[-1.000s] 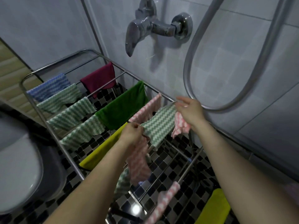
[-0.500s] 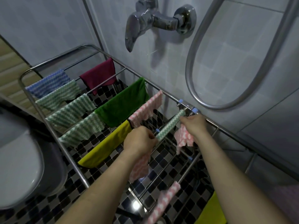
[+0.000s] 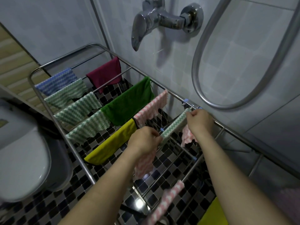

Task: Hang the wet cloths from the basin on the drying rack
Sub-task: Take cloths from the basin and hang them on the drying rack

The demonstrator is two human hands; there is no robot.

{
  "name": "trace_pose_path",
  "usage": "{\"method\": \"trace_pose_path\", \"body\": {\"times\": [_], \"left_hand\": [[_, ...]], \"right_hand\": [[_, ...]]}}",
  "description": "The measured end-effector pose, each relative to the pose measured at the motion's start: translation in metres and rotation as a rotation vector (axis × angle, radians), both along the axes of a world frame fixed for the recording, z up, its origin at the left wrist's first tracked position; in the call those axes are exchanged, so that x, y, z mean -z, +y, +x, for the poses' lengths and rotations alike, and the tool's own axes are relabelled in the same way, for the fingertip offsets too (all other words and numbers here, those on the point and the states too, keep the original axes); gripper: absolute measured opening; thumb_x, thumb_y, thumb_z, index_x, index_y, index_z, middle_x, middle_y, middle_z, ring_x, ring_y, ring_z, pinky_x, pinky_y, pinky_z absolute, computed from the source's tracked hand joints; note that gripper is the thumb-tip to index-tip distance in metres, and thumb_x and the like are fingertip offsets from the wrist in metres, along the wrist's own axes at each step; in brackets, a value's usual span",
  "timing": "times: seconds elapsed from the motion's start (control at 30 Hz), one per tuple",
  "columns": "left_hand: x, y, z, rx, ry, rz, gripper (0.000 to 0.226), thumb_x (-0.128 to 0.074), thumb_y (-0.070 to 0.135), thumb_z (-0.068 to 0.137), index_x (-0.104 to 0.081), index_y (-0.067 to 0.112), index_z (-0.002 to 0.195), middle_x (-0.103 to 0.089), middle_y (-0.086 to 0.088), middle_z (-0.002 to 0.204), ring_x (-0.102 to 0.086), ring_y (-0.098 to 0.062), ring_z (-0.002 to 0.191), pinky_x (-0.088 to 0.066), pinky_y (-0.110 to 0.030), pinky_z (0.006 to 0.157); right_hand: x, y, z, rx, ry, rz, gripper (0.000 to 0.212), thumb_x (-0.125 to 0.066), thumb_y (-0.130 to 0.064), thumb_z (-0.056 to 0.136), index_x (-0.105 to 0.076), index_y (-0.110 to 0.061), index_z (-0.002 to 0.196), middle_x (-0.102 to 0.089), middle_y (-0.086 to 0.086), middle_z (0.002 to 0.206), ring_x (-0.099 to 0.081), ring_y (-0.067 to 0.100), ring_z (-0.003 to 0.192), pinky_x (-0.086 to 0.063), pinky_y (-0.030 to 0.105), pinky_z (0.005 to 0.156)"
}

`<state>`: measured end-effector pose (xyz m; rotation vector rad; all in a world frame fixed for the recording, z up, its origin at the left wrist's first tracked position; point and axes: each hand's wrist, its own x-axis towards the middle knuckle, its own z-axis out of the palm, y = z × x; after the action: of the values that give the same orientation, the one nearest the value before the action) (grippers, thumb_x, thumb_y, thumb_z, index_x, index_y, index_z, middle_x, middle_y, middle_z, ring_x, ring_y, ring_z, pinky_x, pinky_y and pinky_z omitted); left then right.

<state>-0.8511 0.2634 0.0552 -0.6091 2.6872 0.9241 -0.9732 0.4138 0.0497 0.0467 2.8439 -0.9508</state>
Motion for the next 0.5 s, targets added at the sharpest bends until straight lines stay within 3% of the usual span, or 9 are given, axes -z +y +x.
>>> {"method": "trace_pose_path", "body": {"times": [0.07, 0.13, 0.23, 0.3, 0.37, 0.43, 0.5], "left_hand": [[-0.012, -0.003, 0.006, -0.040, 0.030, 0.162, 0.016, -0.065, 0.033, 0.090, -0.071, 0.022, 0.099, -0.071, 0.004, 0.096, -0.066, -0.015, 0.087, -0.057, -0.040, 0.082], [-0.027, -0.005, 0.015, -0.109, 0.045, 0.367, 0.007, -0.068, 0.022, 0.089, -0.068, 0.020, 0.096, -0.069, -0.002, 0.093, -0.065, -0.019, 0.087, -0.055, -0.038, 0.084], [-0.046, -0.010, 0.033, -0.227, 0.051, 0.654, 0.017, -0.062, 0.007, 0.091, -0.069, 0.015, 0.105, -0.063, -0.010, 0.088, -0.056, -0.024, 0.076, -0.049, -0.035, 0.069], [-0.055, -0.012, 0.048, -0.295, 0.106, 0.834, 0.024, -0.058, 0.001, 0.091, -0.070, 0.014, 0.106, -0.058, -0.014, 0.087, -0.051, -0.027, 0.076, -0.044, -0.034, 0.067], [-0.068, -0.013, 0.062, -0.330, 0.195, 0.958, 0.027, -0.055, -0.006, 0.089, -0.069, 0.010, 0.106, -0.058, -0.014, 0.088, -0.052, -0.026, 0.079, -0.045, -0.032, 0.071], [-0.079, -0.012, 0.068, -0.314, 0.260, 1.035, 0.032, -0.053, -0.014, 0.085, -0.066, 0.007, 0.105, -0.061, -0.009, 0.081, -0.058, -0.019, 0.074, -0.048, -0.026, 0.070], [-0.093, -0.010, 0.079, -0.278, 0.321, 1.090, 0.036, -0.052, -0.018, 0.082, -0.064, 0.006, 0.105, -0.063, -0.007, 0.077, -0.062, -0.015, 0.072, -0.050, -0.024, 0.072]], "right_hand": [[-0.011, 0.006, 0.008, -0.052, 0.076, -0.016, 0.020, -0.054, -0.026, 0.095, -0.069, -0.014, 0.100, -0.063, -0.001, 0.082, -0.055, 0.020, 0.067, -0.029, 0.018, 0.049], [-0.019, 0.011, 0.018, -0.133, 0.102, -0.079, 0.015, -0.058, -0.022, 0.092, -0.070, -0.017, 0.101, -0.064, -0.001, 0.087, -0.058, 0.019, 0.075, -0.035, 0.020, 0.056], [-0.033, 0.016, 0.037, -0.247, -0.074, -0.449, 0.007, -0.067, -0.024, 0.088, -0.072, -0.024, 0.092, -0.069, -0.008, 0.088, -0.065, 0.009, 0.077, -0.044, 0.020, 0.063], [-0.045, 0.018, 0.053, -0.329, -0.251, -0.650, 0.007, -0.069, -0.028, 0.086, -0.073, -0.026, 0.091, -0.072, -0.007, 0.082, -0.067, 0.004, 0.071, -0.047, 0.024, 0.065], [-0.055, 0.016, 0.067, -0.487, -0.365, -0.653, 0.017, -0.070, -0.037, 0.083, -0.074, -0.027, 0.097, -0.075, -0.005, 0.088, -0.068, -0.001, 0.077, -0.053, 0.035, 0.069], [-0.062, 0.011, 0.076, -0.636, -0.448, -0.616, 0.039, -0.076, -0.049, 0.074, -0.072, -0.031, 0.109, -0.072, -0.003, 0.113, -0.067, 0.003, 0.102, -0.053, 0.055, 0.087], [-0.072, 0.007, 0.091, -0.743, -0.517, -0.649, 0.050, -0.078, -0.040, 0.075, -0.066, -0.030, 0.122, -0.067, -0.004, 0.124, -0.060, 0.007, 0.117, -0.045, 0.052, 0.103]]}}
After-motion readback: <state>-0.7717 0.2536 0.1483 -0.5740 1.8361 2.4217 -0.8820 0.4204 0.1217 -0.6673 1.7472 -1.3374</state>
